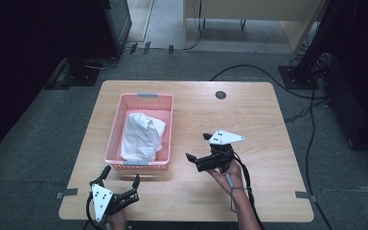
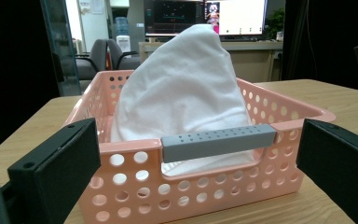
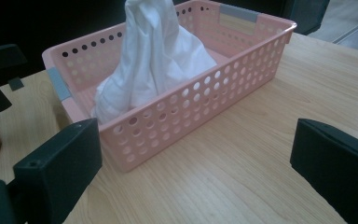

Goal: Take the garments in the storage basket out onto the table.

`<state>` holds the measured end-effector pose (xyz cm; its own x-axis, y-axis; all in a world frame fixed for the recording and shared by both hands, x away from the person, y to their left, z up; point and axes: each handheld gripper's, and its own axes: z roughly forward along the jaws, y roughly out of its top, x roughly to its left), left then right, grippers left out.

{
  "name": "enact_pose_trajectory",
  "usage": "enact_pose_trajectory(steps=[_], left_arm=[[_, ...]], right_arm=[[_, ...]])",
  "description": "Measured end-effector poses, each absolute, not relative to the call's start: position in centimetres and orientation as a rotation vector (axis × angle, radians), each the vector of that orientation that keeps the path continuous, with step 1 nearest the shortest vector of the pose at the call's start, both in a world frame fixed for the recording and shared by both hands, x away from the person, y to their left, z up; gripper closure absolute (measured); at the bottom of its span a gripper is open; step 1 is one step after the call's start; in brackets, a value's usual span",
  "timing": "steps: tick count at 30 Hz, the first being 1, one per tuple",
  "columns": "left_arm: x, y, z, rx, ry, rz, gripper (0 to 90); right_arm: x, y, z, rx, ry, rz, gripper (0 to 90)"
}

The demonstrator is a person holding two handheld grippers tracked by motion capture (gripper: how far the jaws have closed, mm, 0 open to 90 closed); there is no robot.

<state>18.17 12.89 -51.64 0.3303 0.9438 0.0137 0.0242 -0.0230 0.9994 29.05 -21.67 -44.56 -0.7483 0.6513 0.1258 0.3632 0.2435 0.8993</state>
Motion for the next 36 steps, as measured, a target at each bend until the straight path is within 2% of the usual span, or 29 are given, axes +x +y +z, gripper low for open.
enact_pose_trajectory(steps=[36], left_arm=[[18.2, 13.0, -51.6, 1.383, 0.961, 0.946, 0.0]], right_arm=[[31.1, -15.9, -44.3, 0.874, 2.300, 1.543, 1.8]])
